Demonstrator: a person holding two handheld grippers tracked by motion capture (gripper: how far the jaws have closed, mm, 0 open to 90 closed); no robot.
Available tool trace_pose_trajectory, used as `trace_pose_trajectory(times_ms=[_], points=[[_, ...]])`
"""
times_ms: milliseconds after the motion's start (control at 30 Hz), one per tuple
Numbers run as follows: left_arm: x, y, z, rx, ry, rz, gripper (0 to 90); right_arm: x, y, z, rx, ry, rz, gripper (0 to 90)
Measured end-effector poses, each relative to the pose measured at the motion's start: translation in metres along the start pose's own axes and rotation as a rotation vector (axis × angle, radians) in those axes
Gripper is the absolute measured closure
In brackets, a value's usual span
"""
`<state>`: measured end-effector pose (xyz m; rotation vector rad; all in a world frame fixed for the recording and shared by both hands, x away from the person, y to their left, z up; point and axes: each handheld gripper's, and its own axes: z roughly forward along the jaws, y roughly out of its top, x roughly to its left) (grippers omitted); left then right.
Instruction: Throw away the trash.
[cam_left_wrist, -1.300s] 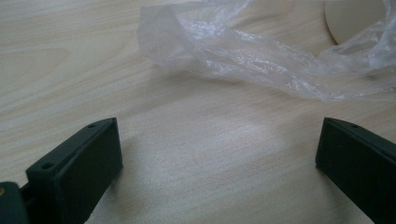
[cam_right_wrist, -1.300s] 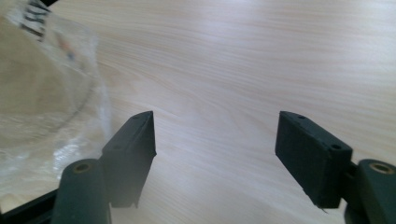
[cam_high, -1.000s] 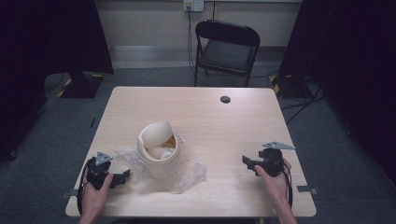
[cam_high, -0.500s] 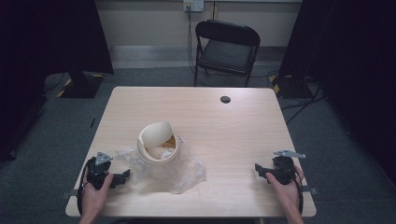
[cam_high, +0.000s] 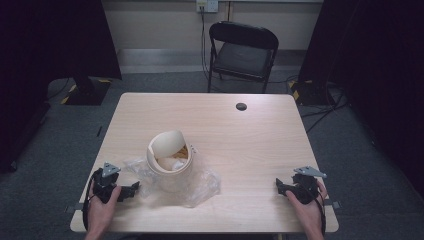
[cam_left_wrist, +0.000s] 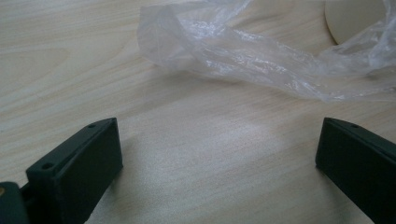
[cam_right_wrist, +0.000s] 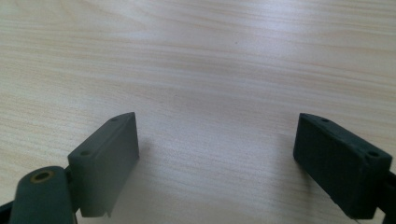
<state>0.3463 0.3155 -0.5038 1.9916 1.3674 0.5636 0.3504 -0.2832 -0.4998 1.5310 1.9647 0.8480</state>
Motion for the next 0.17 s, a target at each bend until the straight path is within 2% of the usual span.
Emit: trace_pose_trajectory(times_ms=[167], points=[[0.0000, 0.0000, 0.0001, 0.000, 0.000, 0.000, 0.0, -0.0001, 0.0003, 0.0004, 0.001, -0.002, 0.000, 12.8]])
